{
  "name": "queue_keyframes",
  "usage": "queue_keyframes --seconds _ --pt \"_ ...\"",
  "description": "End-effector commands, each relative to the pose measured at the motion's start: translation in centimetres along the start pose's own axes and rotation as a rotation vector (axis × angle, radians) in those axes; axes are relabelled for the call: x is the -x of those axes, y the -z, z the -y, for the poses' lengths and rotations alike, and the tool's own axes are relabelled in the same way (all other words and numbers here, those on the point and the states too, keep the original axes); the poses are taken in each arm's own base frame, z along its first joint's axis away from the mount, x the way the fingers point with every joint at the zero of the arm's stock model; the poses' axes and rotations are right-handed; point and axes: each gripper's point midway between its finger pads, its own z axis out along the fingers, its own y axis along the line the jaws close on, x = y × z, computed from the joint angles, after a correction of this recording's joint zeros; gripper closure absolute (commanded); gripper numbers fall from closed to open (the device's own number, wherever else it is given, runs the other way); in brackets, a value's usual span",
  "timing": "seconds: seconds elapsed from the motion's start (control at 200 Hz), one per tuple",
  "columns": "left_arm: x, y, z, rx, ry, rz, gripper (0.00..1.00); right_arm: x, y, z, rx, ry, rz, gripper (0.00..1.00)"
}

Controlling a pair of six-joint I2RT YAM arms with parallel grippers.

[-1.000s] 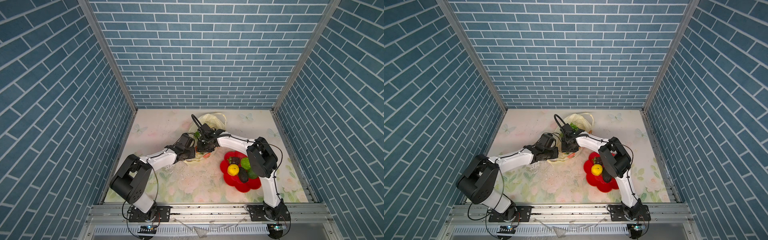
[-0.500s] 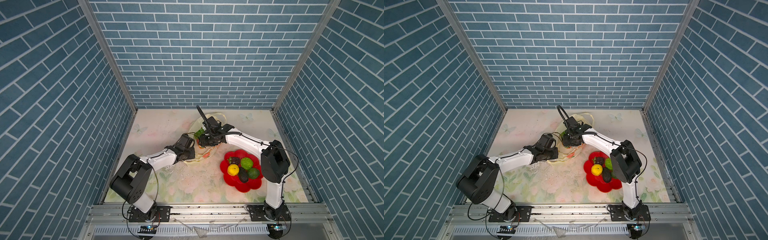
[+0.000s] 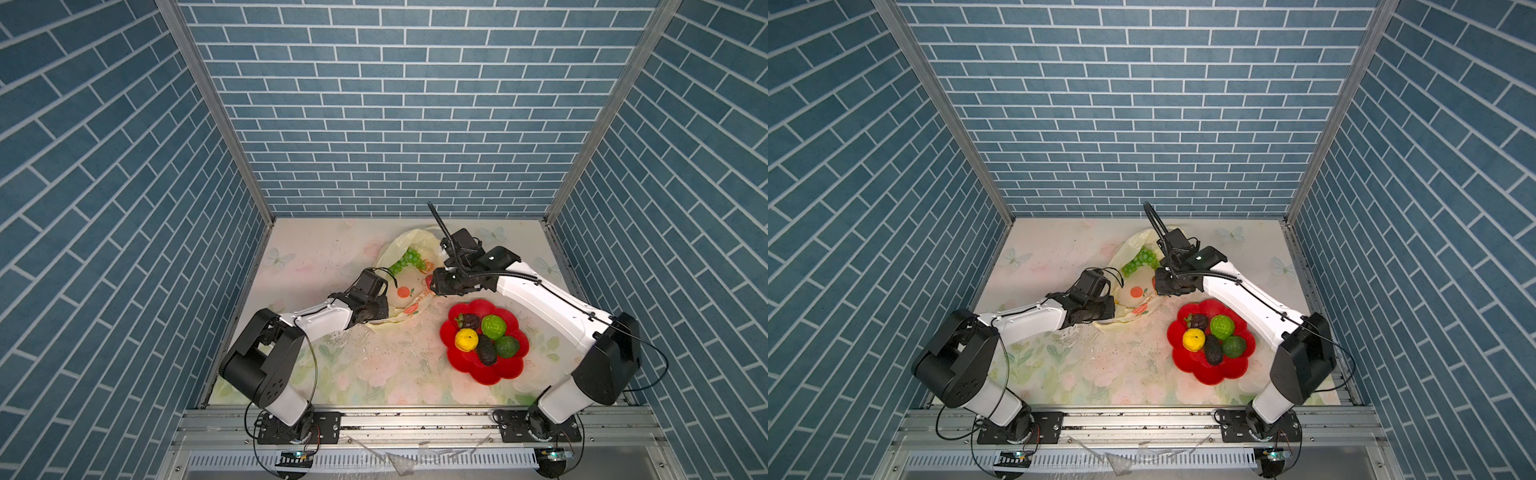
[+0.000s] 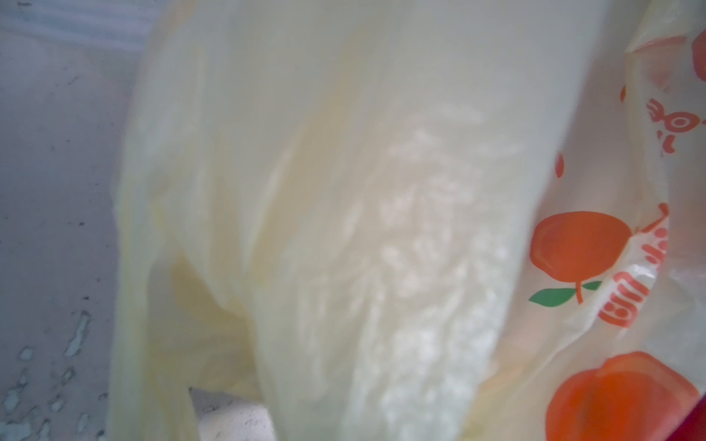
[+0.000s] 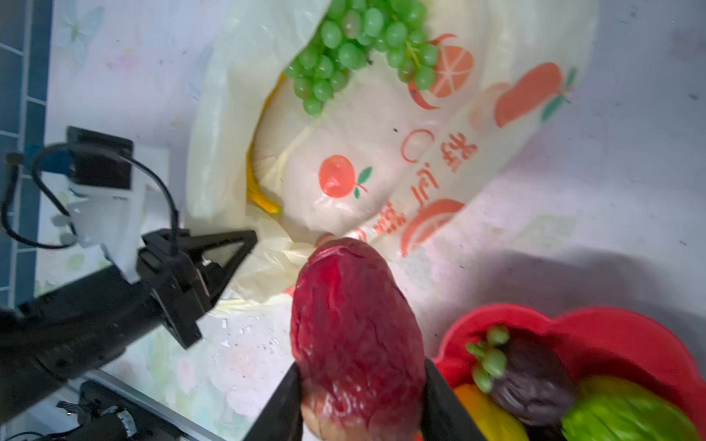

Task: Take fruits out of the plastic bag
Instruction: Place the fruit on the plate.

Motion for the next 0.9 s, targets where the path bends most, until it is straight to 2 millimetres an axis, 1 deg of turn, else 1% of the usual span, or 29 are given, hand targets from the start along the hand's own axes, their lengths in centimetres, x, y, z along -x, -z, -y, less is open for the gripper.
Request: queue_keyframes --seconds 0.0,0.085,0.19,0.3,0.385,0.575,0.69,0.895 --pt "0.2 0.1 -0.6 0.011 0.005 0.013 0.88 -5.0 1.7 3.5 -0.113 0.019 -0.142 0.55" --pt "0.3 0.0 -0.5 0.006 0.006 0.012 0.88 -7.1 2.6 5.1 -0.146 -0.003 -0.182 0.54" --pt "0.5 -0.2 -0.3 -0.004 0.009 0.012 0.88 -9.1 3.3 6.9 -0.174 -0.042 -0.214 0.54" --pt "0.4 -0.3 -0.2 -0.007 0.008 0.008 0.88 -10.4 3.6 8.3 -0.204 -0.065 -0.235 0.54" --pt "0.3 -0.3 -0.3 -0.003 0.004 0.006 0.88 -11.2 3.3 9.4 -0.239 -0.062 -0.258 0.54" --pt "0.2 -0.2 -0.4 0.001 0.007 0.007 0.88 -12.4 1.6 10.5 -0.262 -0.066 -0.298 0.54" --pt "0.1 -0.2 -0.6 0.005 0.010 0.007 0.88 -12.5 0.7 11.4 -0.287 -0.072 -0.291 0.54" --pt "0.3 0.0 -0.5 0.006 0.007 0.007 0.88 -13.1 -0.3 12.5 -0.317 -0.085 -0.304 0.54"
